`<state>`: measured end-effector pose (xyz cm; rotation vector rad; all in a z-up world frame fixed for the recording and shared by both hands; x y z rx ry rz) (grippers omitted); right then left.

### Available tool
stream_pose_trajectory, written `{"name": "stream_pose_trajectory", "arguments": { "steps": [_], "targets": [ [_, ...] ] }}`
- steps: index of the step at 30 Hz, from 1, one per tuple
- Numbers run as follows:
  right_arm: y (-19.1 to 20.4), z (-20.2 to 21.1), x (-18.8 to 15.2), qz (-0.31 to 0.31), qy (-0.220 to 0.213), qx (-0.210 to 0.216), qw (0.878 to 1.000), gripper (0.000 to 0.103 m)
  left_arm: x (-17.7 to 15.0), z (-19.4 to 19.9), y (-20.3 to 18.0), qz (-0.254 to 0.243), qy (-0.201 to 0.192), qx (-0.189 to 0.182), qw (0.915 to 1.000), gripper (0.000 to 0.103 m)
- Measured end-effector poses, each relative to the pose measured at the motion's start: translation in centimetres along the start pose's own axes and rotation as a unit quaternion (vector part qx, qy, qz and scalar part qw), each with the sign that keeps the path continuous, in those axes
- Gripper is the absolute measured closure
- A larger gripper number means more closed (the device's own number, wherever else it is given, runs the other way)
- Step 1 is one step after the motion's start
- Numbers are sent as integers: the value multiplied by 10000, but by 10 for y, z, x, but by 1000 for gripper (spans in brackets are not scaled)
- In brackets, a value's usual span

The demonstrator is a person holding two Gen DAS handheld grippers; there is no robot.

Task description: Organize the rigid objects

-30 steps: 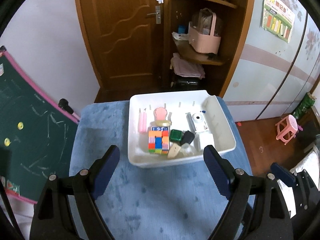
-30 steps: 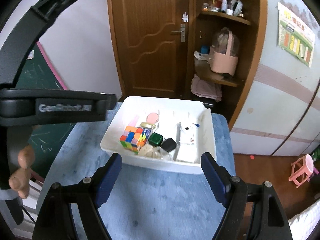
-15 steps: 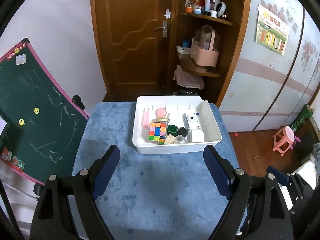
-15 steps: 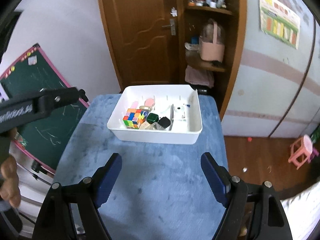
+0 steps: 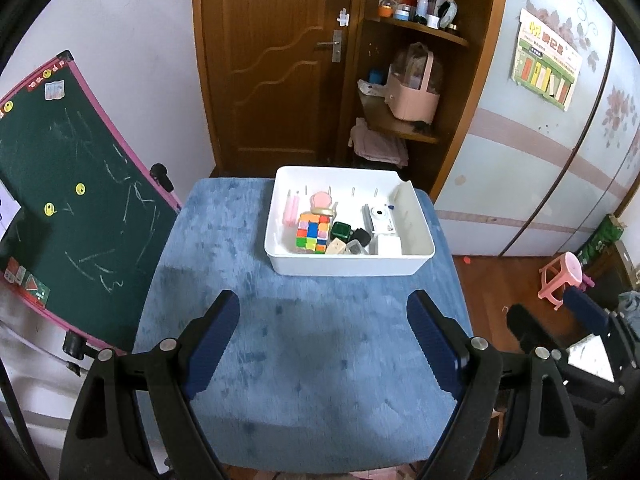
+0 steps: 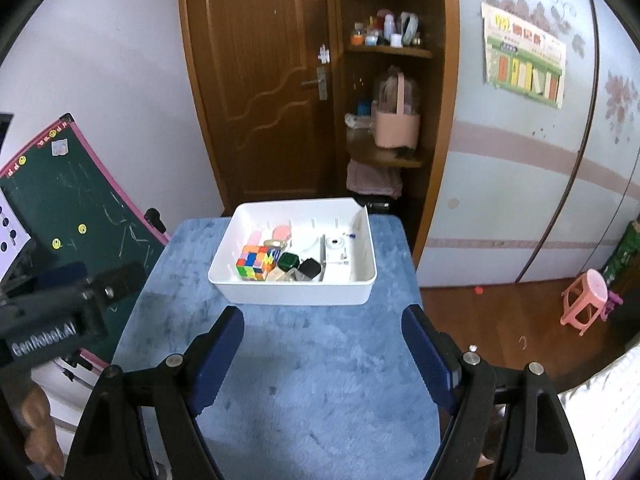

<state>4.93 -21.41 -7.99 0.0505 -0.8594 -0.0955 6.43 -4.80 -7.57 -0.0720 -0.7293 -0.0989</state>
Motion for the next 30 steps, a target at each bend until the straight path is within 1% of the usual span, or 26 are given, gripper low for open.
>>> {"name": "stream_pose_trajectory", "arguments": {
  "steps": [11,16,25,30],
  "targets": [
    [-3,13,-2,-102,-112,-27,9999,21,-11,4,0,64,86,-14,9999,15],
    [-5,18,-3,-170,-173,-131,9996,21,-13,4,2,72,81,-24,9999,15],
    [-1,17,-6,-201,-121,-120,9997,21,-18,6,0,-24,139,-61,9999,15],
    [2,16,-8,-213,-64,-108,9997,21,-19,7,-1,-31,144,-16,9999,15]
  ]
}}
Point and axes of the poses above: each gripper's, at about its wrist camera, not at the fingertips, and z roughly against the way its jaws point, y to its left, x to its top, the point moved 7 cm from there along -z, roughly the way its jaws point, and after that the axes turned 5 degrees about -z, right-handed, at the moved point
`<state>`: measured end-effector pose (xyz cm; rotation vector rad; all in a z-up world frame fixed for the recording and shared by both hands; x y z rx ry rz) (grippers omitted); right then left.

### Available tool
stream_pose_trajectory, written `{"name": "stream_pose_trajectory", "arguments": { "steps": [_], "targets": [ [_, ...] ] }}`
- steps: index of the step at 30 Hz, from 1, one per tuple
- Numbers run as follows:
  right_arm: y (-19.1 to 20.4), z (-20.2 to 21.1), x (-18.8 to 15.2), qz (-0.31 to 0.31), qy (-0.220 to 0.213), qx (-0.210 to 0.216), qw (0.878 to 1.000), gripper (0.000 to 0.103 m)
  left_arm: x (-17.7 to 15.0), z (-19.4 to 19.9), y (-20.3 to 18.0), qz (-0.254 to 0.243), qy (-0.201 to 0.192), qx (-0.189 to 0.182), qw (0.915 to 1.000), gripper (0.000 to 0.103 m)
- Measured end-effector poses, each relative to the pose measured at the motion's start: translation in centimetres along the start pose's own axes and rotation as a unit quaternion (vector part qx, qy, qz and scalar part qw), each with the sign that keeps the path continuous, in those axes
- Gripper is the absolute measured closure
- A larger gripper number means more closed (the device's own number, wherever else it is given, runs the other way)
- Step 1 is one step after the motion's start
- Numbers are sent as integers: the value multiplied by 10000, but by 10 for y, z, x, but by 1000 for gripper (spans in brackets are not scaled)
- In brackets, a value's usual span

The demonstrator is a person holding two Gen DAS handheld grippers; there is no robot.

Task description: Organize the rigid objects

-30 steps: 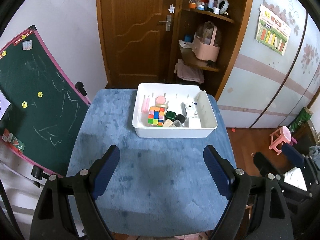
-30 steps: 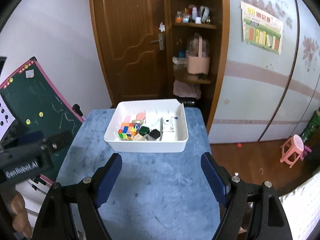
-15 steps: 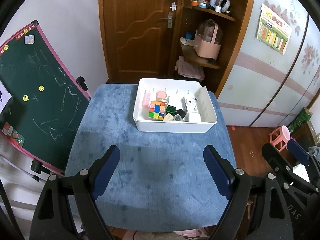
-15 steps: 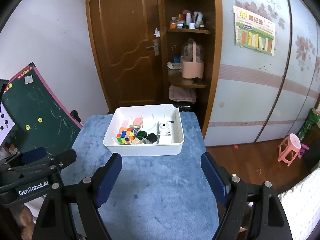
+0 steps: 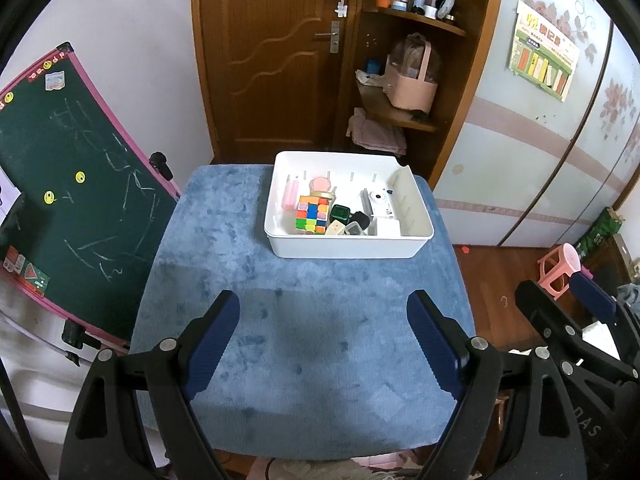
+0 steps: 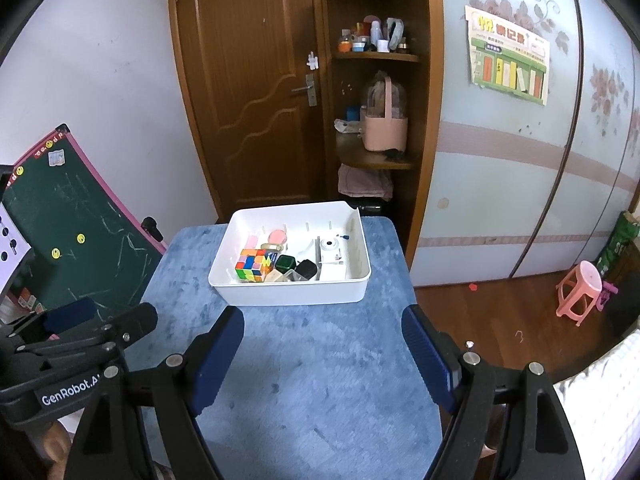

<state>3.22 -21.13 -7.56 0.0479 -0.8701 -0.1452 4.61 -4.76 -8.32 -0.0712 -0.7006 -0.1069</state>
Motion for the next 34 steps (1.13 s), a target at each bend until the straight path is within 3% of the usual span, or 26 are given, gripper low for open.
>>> {"name": "stream_pose_trajectory", "arguments": {
  "steps": [34],
  "targets": [
    [16,-13,-7,119,297,101,9994,21,-10,-6,24,91,102,496,9987,15]
  ]
}}
Point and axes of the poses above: each gripper's, at about its wrist camera, not at the fingertips, and z roughly against the way its jaws point, y to its left, x to its top, the point moved 7 cm from there along -z, roughly the way its jaws point, and after that the axes turned 5 degrees about -z, right-handed, at the moved point
